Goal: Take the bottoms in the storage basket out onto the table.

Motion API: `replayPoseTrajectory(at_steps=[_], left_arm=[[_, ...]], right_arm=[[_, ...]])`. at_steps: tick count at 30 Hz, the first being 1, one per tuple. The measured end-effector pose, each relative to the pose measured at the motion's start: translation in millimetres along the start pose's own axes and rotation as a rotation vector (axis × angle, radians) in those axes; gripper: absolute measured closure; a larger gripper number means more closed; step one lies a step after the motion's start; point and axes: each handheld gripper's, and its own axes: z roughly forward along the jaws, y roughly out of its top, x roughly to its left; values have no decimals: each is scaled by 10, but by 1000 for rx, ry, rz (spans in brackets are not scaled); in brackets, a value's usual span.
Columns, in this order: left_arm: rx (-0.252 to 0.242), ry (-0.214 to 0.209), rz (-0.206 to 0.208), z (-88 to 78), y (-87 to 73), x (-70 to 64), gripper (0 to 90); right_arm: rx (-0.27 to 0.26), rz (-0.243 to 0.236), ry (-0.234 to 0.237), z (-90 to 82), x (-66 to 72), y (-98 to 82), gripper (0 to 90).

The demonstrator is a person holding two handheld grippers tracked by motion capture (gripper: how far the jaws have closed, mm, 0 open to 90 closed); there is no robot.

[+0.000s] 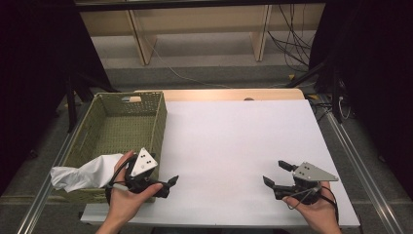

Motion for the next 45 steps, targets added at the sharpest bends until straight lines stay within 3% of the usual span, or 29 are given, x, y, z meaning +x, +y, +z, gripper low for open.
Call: replayPoseTrajectory(at_steps=[6, 15, 23, 37, 45], left_arm=[[17, -1, 16, -37, 18, -12, 0], [12, 9, -17, -172, 12, 88, 0], [18, 20, -19, -283, -11, 158, 0], [2, 103, -39, -596, -49, 407, 0], [-13, 166, -85, -824, -155, 584, 2]], right_arm=[[-3, 2, -3, -10, -9, 7, 236], [13, -3, 3, -2, 15, 3, 236], [20, -9, 5, 12, 24, 4, 236], [23, -17, -3, 23, 25, 1, 234], [26, -12, -3, 24, 20, 1, 234]])
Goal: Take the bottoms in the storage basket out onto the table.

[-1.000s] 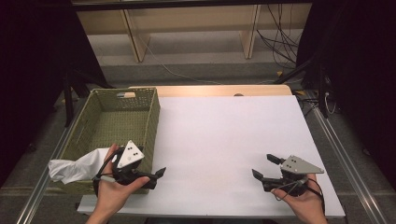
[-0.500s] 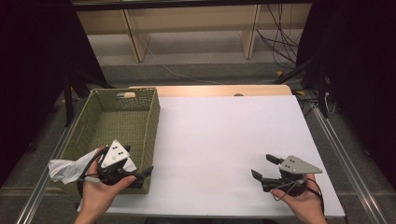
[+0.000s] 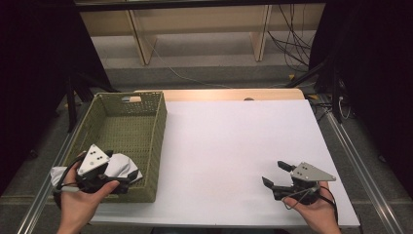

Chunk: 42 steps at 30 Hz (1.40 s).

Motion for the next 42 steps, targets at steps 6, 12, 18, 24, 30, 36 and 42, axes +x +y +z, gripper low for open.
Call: replayPoseTrajectory(at_steps=[6, 12, 18, 24, 30, 36, 42], left_arm=[[0, 47, -44, -167, -119, 169, 3], [-3, 102, -80, -369, -286, 324, 3], [-3, 192, -132, -596, -440, 551, 0], [-10, 244, -178, -700, -543, 706, 0], [44, 273, -228, -613, -700, 848, 0], [59, 255, -238, -533, -743, 872, 56], [84, 291, -190, -455, -701, 888, 190]], right_arm=[[-3, 7, -4, -2, -5, -2, 233], [5, 11, -2, 12, -5, -9, 233], [7, 12, -2, 26, -2, -6, 233], [11, 14, 5, 35, -6, -10, 234], [15, 12, 10, 43, 4, -5, 234], [15, 18, 14, 54, 3, -8, 234], [17, 16, 21, 58, 15, -8, 234]])
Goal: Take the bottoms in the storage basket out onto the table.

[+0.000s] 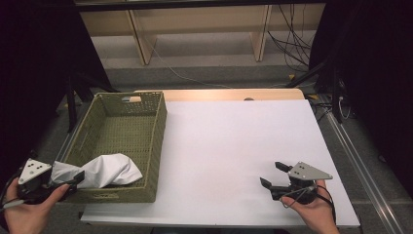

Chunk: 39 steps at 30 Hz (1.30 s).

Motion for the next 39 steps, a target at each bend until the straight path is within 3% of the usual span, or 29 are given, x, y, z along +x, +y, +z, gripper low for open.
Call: replayPoseTrajectory(at_steps=[3, 7, 16, 21, 25, 29, 30, 39], left_arm=[[9, 21, 35, 22, 13, -38, 239], [22, 31, 64, 55, 4, -75, 377], [84, 23, 113, 101, 3, -135, 666], [100, 11, 127, 82, 16, -155, 762], [96, 2, 123, 65, 27, -161, 784], [60, -23, 95, 38, 75, -173, 794], [28, -31, 72, 17, 111, -174, 794], [-114, -26, 26, -77, 287, -209, 798]], right_arm=[[2, 0, -5, 4, 2, 2, 234], [-2, 4, -3, 1, -3, 3, 235], [-8, 16, -2, -5, -20, 4, 236], [-9, 17, 1, -15, -22, 6, 236], [-14, 23, 2, -14, -26, 9, 236], [-14, 22, 4, -14, -31, 10, 236], [-20, 24, 3, -16, -31, 15, 236], [-20, 32, 1, -20, -39, 14, 236]])
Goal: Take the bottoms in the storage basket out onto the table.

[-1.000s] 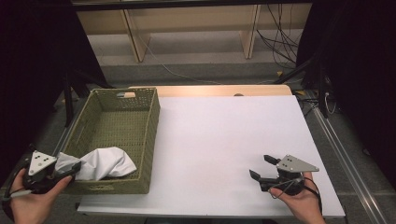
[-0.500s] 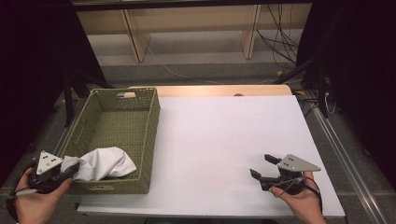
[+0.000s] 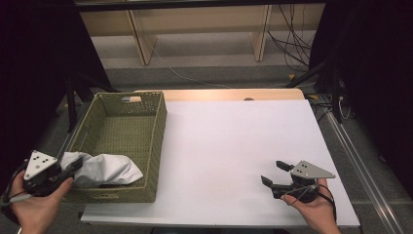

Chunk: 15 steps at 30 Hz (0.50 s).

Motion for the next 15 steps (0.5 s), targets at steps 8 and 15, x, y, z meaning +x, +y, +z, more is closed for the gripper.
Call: replayPoseTrajectory(at_steps=[8, 15], left_arm=[[-128, -22, -56, -8, 223, -19, 801], [-182, -43, -79, 33, 363, -45, 802]], right_arm=[[-8, 5, -2, -5, -16, 3, 236], [-13, 7, -7, 1, -35, -1, 236]])
